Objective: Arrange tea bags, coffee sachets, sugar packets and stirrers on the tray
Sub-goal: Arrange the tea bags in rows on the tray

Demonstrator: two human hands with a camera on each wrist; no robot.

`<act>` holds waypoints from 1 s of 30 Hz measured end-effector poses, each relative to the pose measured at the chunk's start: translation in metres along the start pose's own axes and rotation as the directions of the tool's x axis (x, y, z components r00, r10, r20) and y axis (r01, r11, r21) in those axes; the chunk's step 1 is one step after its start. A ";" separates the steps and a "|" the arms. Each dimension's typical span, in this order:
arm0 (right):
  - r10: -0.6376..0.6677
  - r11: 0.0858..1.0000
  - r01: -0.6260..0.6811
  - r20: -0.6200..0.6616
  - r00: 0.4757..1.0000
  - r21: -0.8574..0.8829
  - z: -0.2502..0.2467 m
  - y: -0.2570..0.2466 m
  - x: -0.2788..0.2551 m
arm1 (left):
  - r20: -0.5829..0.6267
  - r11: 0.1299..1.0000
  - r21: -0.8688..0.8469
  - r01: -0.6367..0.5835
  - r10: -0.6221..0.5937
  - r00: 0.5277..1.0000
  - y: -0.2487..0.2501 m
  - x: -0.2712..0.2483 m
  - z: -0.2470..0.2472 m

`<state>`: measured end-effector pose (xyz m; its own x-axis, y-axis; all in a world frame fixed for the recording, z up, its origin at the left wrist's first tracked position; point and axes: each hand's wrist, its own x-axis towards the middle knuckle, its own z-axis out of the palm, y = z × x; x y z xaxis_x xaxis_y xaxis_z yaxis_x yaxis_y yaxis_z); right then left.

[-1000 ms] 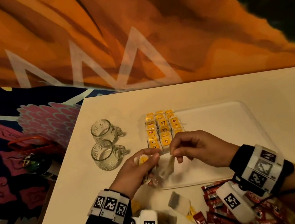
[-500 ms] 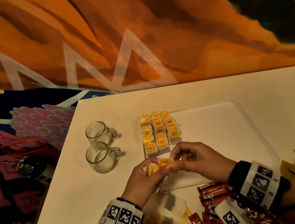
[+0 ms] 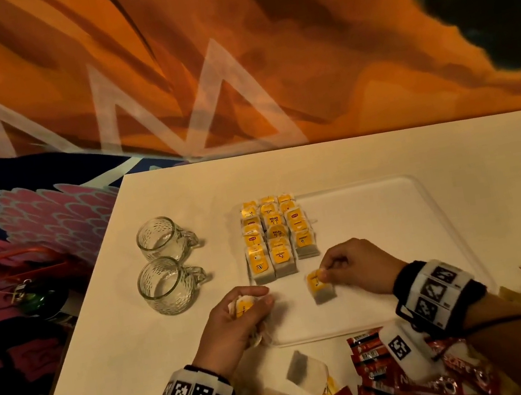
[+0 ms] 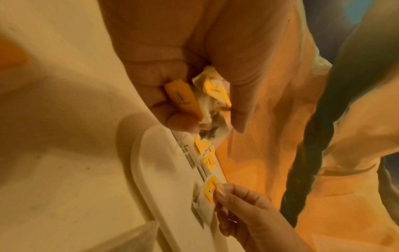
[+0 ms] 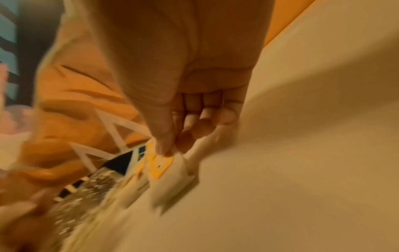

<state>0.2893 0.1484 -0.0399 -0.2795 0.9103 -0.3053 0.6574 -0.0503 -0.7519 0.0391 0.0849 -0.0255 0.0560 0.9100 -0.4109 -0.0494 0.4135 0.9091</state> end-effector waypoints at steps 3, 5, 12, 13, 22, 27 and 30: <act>0.040 0.998 -0.044 -0.098 0.994 -0.044 -0.004 0.006 0.020 | 0.000 1.000 -0.016 -0.003 0.003 1.000 0.001 0.003 -0.001; 0.039 0.999 -0.043 -0.132 0.990 -0.033 -0.006 0.005 0.028 | -0.004 1.000 -0.023 -0.001 0.001 1.000 -0.001 0.006 -0.002; 0.046 0.999 -0.041 -0.195 0.980 0.032 -0.002 0.002 0.040 | -0.017 0.972 -0.226 0.062 -0.067 0.998 -0.003 0.012 -0.001; 0.052 0.998 -0.045 -0.201 0.978 0.039 -0.001 0.002 0.042 | -0.014 0.971 -0.230 0.061 -0.066 0.998 -0.003 0.012 -0.001; 0.067 0.990 -0.027 -0.299 0.952 0.139 0.004 -0.008 0.038 | 0.040 0.948 -0.314 0.046 -0.036 0.999 -0.001 0.010 -0.001; -0.130 0.923 0.184 -0.175 0.976 0.338 0.013 -0.056 0.009 | 0.070 0.966 -0.256 0.034 -0.016 0.997 0.004 0.009 0.006; -0.284 0.928 0.286 -0.046 0.958 0.238 0.020 -0.075 -0.002 | 0.085 0.992 -0.127 0.012 -0.001 0.996 0.009 0.005 0.013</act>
<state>0.2268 0.1425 0.0053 -0.4222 0.9050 -0.0523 0.3633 0.1161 -0.9244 0.0514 0.0929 -0.0188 0.1405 0.9035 -0.4048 -0.1753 0.4251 0.8880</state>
